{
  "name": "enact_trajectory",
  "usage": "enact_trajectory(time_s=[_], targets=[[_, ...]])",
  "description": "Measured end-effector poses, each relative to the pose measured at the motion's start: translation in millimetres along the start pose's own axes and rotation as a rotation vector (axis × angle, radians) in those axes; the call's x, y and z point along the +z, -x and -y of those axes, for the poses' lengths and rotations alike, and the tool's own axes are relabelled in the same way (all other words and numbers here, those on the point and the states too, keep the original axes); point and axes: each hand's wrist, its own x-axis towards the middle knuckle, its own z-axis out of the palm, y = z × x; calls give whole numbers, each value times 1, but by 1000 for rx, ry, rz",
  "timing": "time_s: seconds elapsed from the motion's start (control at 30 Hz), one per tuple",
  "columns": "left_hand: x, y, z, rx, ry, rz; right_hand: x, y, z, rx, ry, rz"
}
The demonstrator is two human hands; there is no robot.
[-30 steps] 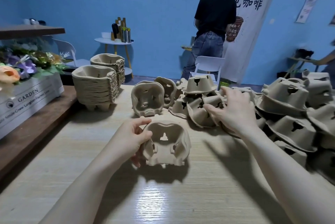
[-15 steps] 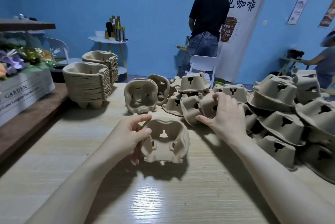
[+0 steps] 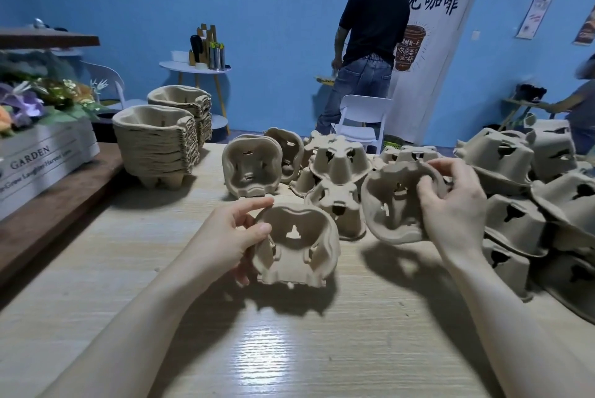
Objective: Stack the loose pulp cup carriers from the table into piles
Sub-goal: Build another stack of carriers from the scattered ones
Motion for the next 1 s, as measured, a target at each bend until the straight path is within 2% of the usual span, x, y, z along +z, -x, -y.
enact_trajectory(time_s=[0.1,0.27,0.4,0.5,0.63,0.73,0.87,1.0], targets=[[4,1,0,22,0,-7,-4,0,-1,141,-219,-15],[10,1,-1,30,45,-5,-6,4,9,348,-526,55],[12,3,-4,24,88,6,1,15,26,576,-731,240],[11,4,-4,-22,134,48,4,24,37,655,-846,371],[9,2,-1,-26,96,39,6,35,48,688,-910,563],[10,4,-3,-4,133,22,8,41,55,656,-920,635],[10,6,-9,21,167,-7,9,46,58,611,-840,722],[9,3,-2,65,14,-69,4,48,57,526,-722,954]])
